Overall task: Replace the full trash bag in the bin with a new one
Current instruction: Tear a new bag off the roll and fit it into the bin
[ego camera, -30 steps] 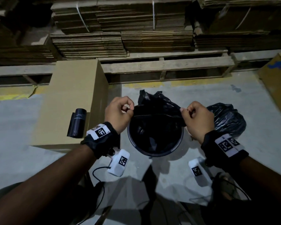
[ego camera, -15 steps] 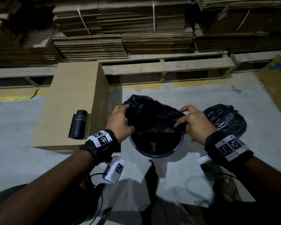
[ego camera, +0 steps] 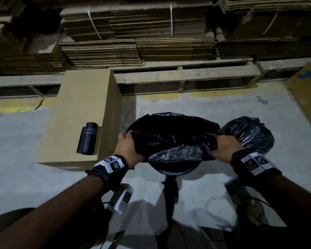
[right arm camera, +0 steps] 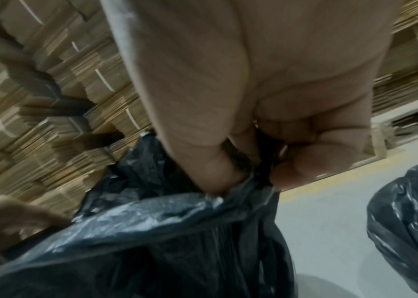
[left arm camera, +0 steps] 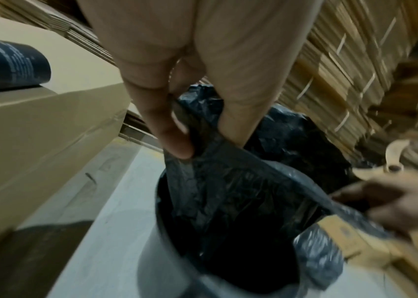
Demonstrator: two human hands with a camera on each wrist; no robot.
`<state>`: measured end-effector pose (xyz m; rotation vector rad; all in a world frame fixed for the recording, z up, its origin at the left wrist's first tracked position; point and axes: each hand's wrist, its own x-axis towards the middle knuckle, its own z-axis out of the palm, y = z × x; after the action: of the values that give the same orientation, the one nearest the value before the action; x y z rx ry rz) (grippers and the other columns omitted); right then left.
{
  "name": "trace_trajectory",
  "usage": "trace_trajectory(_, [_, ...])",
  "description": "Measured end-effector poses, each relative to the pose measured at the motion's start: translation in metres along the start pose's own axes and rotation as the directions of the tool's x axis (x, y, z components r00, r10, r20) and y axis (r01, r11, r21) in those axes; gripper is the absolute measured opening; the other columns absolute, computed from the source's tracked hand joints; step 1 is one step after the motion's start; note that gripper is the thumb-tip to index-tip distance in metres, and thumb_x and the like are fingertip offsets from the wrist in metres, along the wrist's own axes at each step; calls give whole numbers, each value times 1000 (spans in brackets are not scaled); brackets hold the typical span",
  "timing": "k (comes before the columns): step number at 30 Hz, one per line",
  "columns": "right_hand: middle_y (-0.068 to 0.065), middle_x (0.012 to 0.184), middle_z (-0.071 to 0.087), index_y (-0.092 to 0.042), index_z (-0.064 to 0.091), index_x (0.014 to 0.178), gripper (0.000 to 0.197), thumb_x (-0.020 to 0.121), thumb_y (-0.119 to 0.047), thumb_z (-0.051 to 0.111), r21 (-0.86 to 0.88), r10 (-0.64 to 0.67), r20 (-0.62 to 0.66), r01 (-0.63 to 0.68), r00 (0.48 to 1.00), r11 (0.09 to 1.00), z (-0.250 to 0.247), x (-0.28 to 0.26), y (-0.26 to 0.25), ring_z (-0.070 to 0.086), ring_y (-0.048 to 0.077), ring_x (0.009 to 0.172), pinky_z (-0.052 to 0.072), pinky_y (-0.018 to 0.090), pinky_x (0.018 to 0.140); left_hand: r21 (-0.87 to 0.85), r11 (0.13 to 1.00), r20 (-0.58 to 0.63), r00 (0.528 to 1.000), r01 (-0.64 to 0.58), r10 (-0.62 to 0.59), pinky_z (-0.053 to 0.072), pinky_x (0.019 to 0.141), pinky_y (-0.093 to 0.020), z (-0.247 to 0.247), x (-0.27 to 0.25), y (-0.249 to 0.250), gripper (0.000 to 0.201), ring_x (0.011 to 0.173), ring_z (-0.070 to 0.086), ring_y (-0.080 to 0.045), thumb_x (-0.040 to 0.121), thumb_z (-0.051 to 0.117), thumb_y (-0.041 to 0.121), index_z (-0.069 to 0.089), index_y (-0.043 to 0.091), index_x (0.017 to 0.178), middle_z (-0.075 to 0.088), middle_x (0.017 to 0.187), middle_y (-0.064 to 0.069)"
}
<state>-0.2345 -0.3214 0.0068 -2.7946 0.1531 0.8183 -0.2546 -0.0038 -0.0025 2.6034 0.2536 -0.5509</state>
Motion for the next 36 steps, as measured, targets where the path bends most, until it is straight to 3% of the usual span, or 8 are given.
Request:
trace_trajectory(6, [16,109,65,-18,61,114,66,89,-70,29,8,41,127,-43,991,999,16,5,2,63,36,93,53,43,82,60,996,54,996,-70,67,47,99,-41,27,-6,-7,104,115,52,-37,62,83,30,21,10,144,26,138,-12])
trace_trajectory(11, [15,121,62,-15,47,129,69,75,-51,70,-84,83,129,-73,988,994,24,9,6,62,33,105,52,38,86,118,989,35,996,-85,81,46,100,-47,44,-3,-23,116,124,45,-38,59,85,41,13,14,147,21,142,-11])
trace_trajectory(14, [14,118,62,-16,39,136,81,68,-32,80,-108,92,228,-69,969,992,36,11,6,64,31,100,56,38,83,92,993,22,997,-71,69,44,102,-46,54,-2,-29,119,128,41,-37,57,86,40,13,12,147,20,143,-11])
trace_trajectory(16, [14,116,62,-14,39,137,83,67,-26,81,-122,93,276,-61,957,991,46,12,6,65,30,96,57,37,80,115,988,10,995,-99,98,47,99,-45,61,-4,-32,120,128,42,-36,59,85,41,10,12,148,18,146,-10])
trace_trajectory(22, [7,105,65,-14,62,108,59,64,-50,77,-253,133,173,-86,976,963,70,17,9,65,27,93,55,33,76,294,955,2,999,-46,48,39,106,-44,77,1,-40,126,134,30,-32,57,76,64,8,9,149,24,148,-12])
trace_trajectory(29, [6,115,58,-18,61,112,61,65,-56,73,-277,100,31,-88,994,957,105,18,20,61,26,99,51,32,73,382,921,-70,991,-81,116,36,106,-41,86,7,-40,128,134,30,-30,58,72,70,5,9,150,24,147,-10])
trace_trajectory(33, [7,130,41,-19,54,123,65,72,-55,69,-385,38,20,-27,999,922,116,19,21,55,26,105,49,34,76,469,883,-63,995,-38,76,39,100,-39,101,1,-43,122,120,38,-29,53,69,76,23,7,142,35,134,-10])
trace_trajectory(36, [9,134,31,-14,61,114,49,81,-50,62,-452,-46,-16,34,999,891,116,23,20,48,27,105,46,33,72,448,894,-74,997,22,12,40,94,-38,102,6,-38,111,112,39,-29,50,72,72,35,7,131,38,124,-10])
